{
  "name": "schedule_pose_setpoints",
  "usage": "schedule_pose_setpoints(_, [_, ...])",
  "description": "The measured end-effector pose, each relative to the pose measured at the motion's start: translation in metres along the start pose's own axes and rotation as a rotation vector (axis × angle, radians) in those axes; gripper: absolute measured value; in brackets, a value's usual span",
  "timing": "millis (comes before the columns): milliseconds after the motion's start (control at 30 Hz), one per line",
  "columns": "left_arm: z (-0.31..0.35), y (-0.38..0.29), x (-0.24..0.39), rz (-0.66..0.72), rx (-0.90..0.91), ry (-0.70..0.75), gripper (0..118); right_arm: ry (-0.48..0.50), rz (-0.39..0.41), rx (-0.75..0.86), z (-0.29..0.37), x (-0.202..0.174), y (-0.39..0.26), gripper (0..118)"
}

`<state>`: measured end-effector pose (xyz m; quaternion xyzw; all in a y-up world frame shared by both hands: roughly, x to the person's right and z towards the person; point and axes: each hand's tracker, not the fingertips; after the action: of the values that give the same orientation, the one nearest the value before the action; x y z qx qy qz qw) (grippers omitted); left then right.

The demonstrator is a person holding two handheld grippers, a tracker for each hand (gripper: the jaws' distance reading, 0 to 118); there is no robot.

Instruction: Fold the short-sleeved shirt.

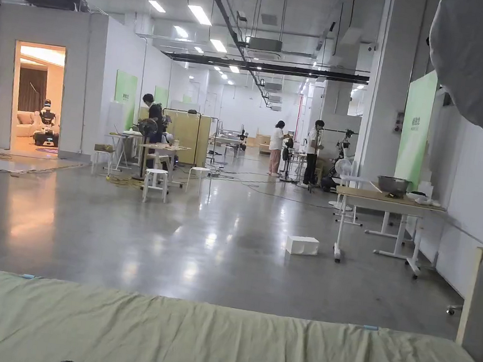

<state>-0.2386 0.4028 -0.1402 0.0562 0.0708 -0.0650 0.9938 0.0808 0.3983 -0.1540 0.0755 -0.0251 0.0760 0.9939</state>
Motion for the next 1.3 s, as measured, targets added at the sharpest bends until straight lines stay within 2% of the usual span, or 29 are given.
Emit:
schedule_pose_setpoints(67, [-0.002,0.002,0.002,-0.025,0.008,-0.002,0,-0.007,0.094,0.012,-0.002,-0.006,0.003,0])
schedule_pose_setpoints(100, [-0.004,0.003,0.003,-0.043,0.007,-0.003,0,-0.008,0.171,0.031,-0.003,-0.011,0.007,0])
schedule_pose_setpoints(133, [-0.006,0.003,0.006,-0.11,0.007,-0.025,0,0.01,0.236,0.034,-0.005,-0.014,0.008,0])
schedule_pose_setpoints(167, [-0.009,0.001,0.01,-0.236,0.005,-0.063,0,0.057,0.357,0.047,-0.006,-0.019,0.01,0])
schedule_pose_setpoints(200, [-0.01,-0.005,0.015,-0.435,0.001,-0.119,0,0.106,0.524,0.064,-0.006,-0.025,0.008,0])
schedule_pose_setpoints(233, [-0.01,-0.018,0.024,-0.701,0.004,-0.097,0,0.127,0.754,0.05,-0.006,-0.036,0.001,0])
schedule_pose_setpoints(267, [-0.008,-0.033,0.032,-0.892,0.016,-0.064,0,0.132,0.926,0.065,-0.004,-0.044,-0.009,0])
schedule_pose_setpoints(300, [-0.005,-0.054,0.036,-1.091,0.01,-0.134,0,0.184,1.125,0.112,0.0,-0.053,-0.025,0])
schedule_pose_setpoints(333, [-0.001,-0.077,0.037,-1.233,-0.014,-0.221,0,0.254,1.258,0.104,0.005,-0.059,-0.046,0])
schedule_pose_setpoints(400, [0.005,-0.112,0.043,-1.353,-0.066,-0.299,0,0.415,1.424,0.05,0.013,-0.069,-0.082,0])
schedule_pose_setpoints(500, [0.018,-0.151,0.046,-1.461,-0.124,-0.424,0,0.62,1.602,-0.02,0.03,-0.082,-0.136,0])
schedule_pose_setpoints(567, [0.023,-0.175,0.049,-1.526,-0.106,-0.461,0,0.692,1.726,-0.037,0.039,-0.084,-0.171,0])
schedule_pose_setpoints(600, [0.024,-0.188,0.046,-1.555,-0.116,-0.53,0,0.735,1.784,-0.031,0.043,-0.086,-0.186,0])
schedule_pose_setpoints(633, [0.026,-0.197,0.045,-1.6,-0.153,-0.584,0,0.767,1.788,-0.055,0.043,-0.085,-0.197,0])
schedule_pose_setpoints(667, [0.027,-0.204,0.045,-1.63,-0.153,-0.567,0,0.772,1.796,-0.05,0.044,-0.084,-0.201,0])
schedule_pose_setpoints(733, [0.028,-0.201,0.038,-1.63,-0.133,-0.554,0,0.66,1.739,-0.091,0.038,-0.081,-0.194,0])
schedule_pose_setpoints(767, [0.026,-0.194,0.037,-1.583,-0.132,-0.493,0,0.603,1.662,-0.102,0.033,-0.079,-0.183,0])
schedule_pose_setpoints(800, [0.023,-0.18,0.035,-1.484,-0.139,-0.445,0,0.558,1.569,-0.111,0.025,-0.072,-0.168,0])
schedule_pose_setpoints(867, [0.013,-0.134,0.025,-1.096,-0.13,-0.325,0,0.373,1.346,-0.123,0.012,-0.063,-0.133,0])
schedule_pose_setpoints(967, [0.01,-0.068,-0.01,-0.336,-0.133,-0.19,0,0.181,0.806,-0.105,0.006,-0.035,-0.073,0])
schedule_pose_setpoints(1033, [0.01,-0.052,-0.041,0.124,-0.124,-0.194,0,0.106,0.394,-0.101,0.011,-0.008,-0.05,0])
schedule_pose_setpoints(1067, [0.011,-0.052,-0.05,0.273,-0.131,-0.188,0,0.092,0.237,-0.129,0.015,0.0,-0.042,0])
schedule_pose_setpoints(1100, [0.014,-0.055,-0.052,0.318,-0.148,-0.175,0,0.083,0.079,-0.153,0.018,0.012,-0.039,0])
schedule_pose_setpoints(1133, [0.018,-0.056,-0.051,0.33,-0.144,-0.133,0,0.07,-0.085,-0.201,0.022,0.022,-0.044,0])
schedule_pose_setpoints(1167, [0.021,-0.055,-0.052,0.299,-0.152,-0.135,0,0.065,-0.19,-0.222,0.026,0.028,-0.049,0])
schedule_pose_setpoints(1200, [0.023,-0.054,-0.052,0.267,-0.153,-0.163,0,0.079,-0.151,-0.155,0.028,0.028,-0.046,0])
schedule_pose_setpoints(1267, [0.024,-0.054,-0.044,0.214,-0.154,-0.19,0,0.059,-0.149,-0.198,0.028,0.031,-0.047,0])
schedule_pose_setpoints(1300, [0.025,-0.054,-0.041,0.194,-0.155,-0.194,0,0.059,-0.093,-0.147,0.028,0.032,-0.044,0])
